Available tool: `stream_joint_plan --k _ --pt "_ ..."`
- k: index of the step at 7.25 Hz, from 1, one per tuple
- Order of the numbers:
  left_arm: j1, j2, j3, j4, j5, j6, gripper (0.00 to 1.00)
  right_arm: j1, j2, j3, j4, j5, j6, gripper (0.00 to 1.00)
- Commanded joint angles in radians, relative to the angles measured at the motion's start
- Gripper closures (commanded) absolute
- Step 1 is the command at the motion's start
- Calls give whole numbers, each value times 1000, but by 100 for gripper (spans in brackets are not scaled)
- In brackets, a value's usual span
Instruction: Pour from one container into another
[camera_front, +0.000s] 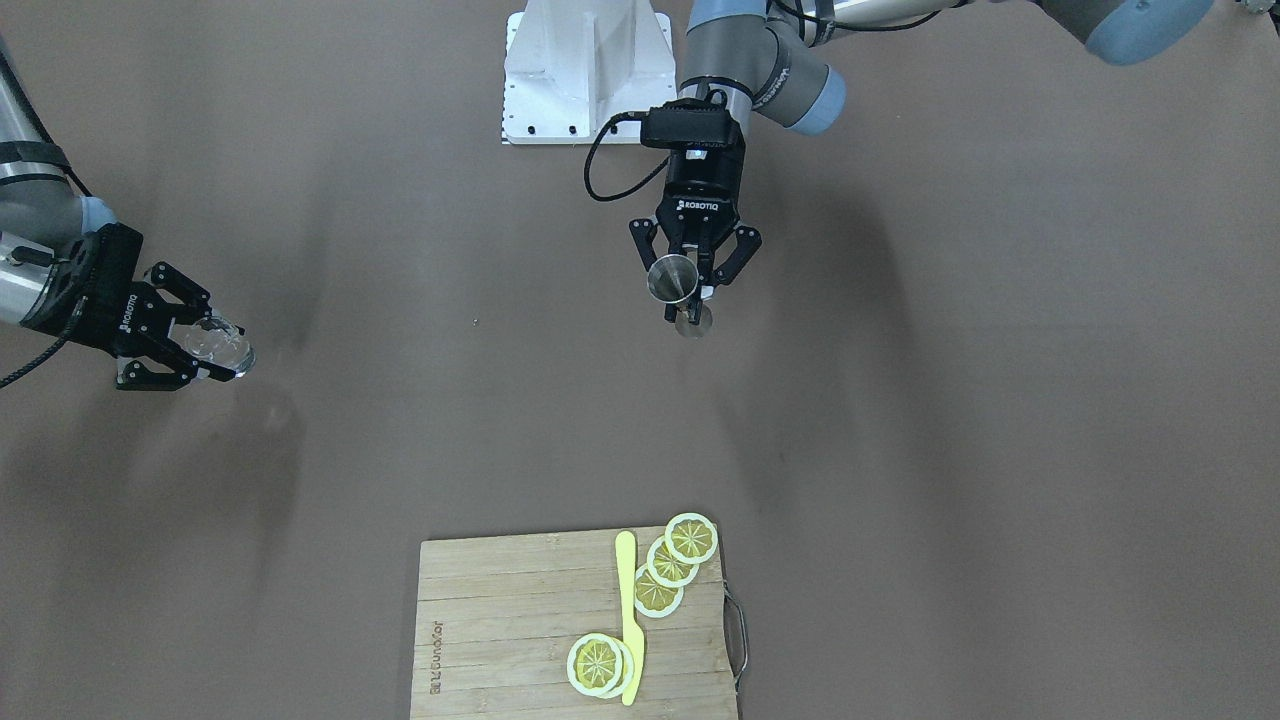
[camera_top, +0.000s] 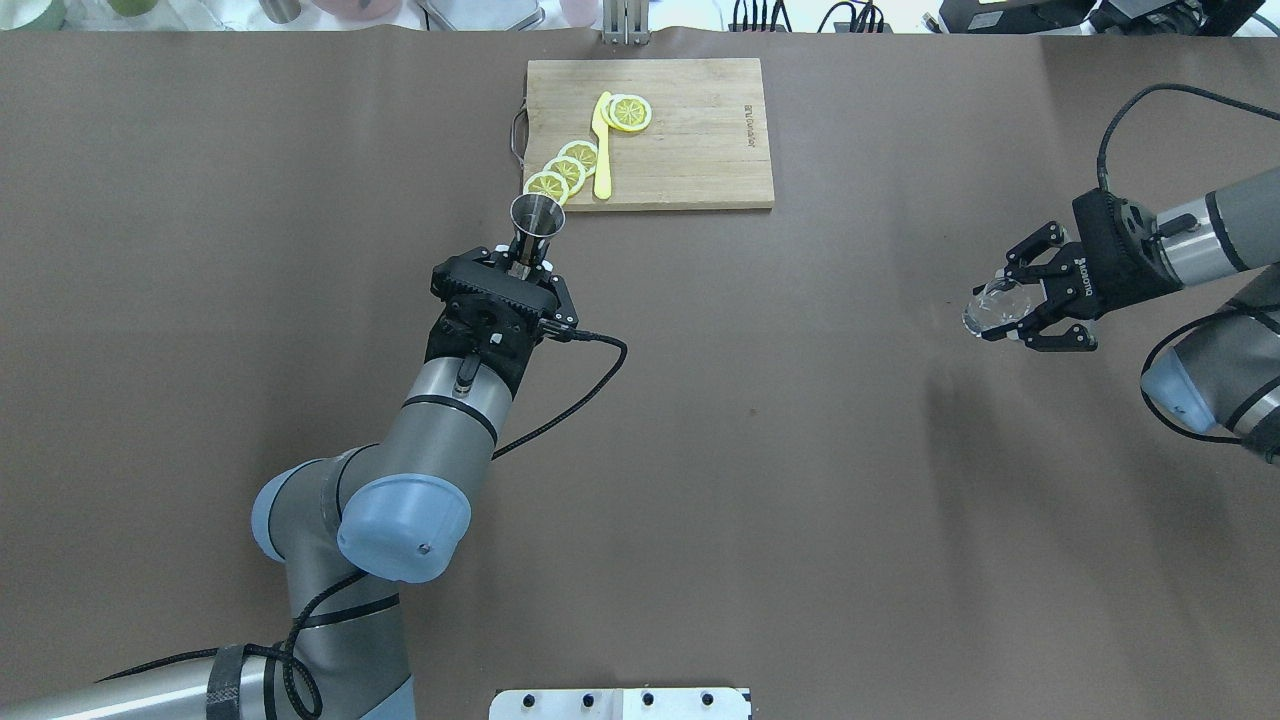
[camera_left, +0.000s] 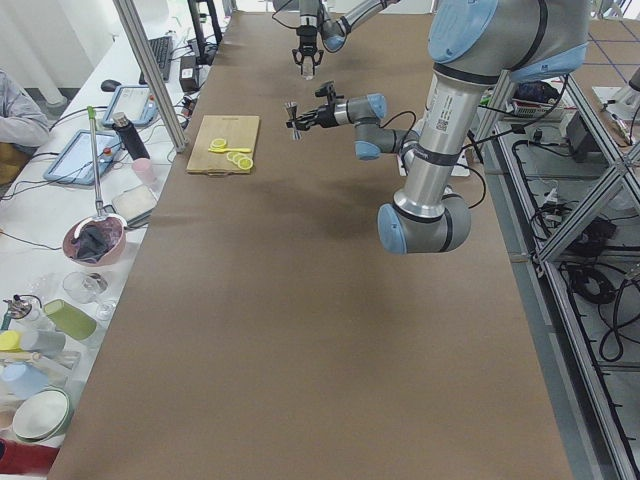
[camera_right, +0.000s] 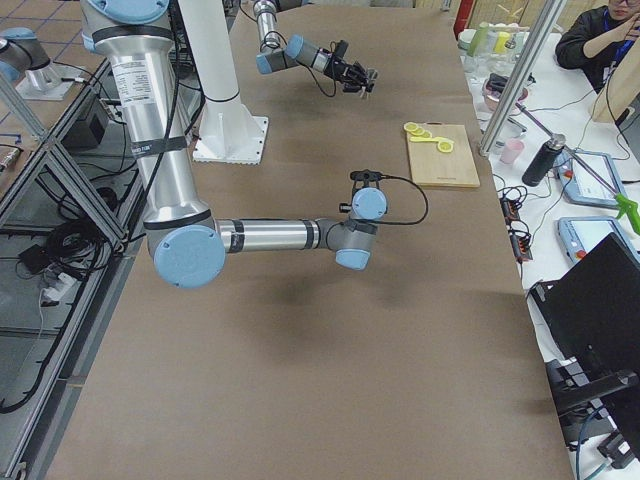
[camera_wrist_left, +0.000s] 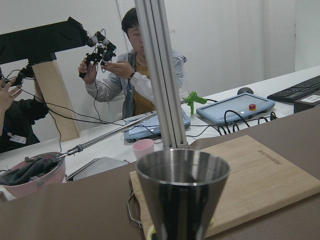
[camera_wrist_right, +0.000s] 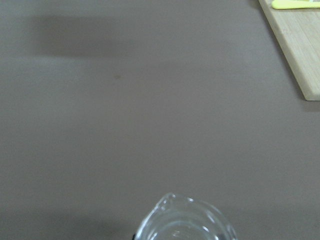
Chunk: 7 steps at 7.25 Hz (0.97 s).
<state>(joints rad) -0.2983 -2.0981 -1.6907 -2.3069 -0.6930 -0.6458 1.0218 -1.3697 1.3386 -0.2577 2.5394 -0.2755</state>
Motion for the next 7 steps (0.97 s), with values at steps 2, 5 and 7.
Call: stream_joint_plan --k 2,5,7 --pt "-4 1 44 -23 -8 32 100 32 3 69 -15 22 22 100" --pt "-5 7 71 -125 -13 35 100 83 9 207 -166 38 110 100" --pt "1 19 78 -204 -14 64 100 101 -2 313 -308 35 110 100"
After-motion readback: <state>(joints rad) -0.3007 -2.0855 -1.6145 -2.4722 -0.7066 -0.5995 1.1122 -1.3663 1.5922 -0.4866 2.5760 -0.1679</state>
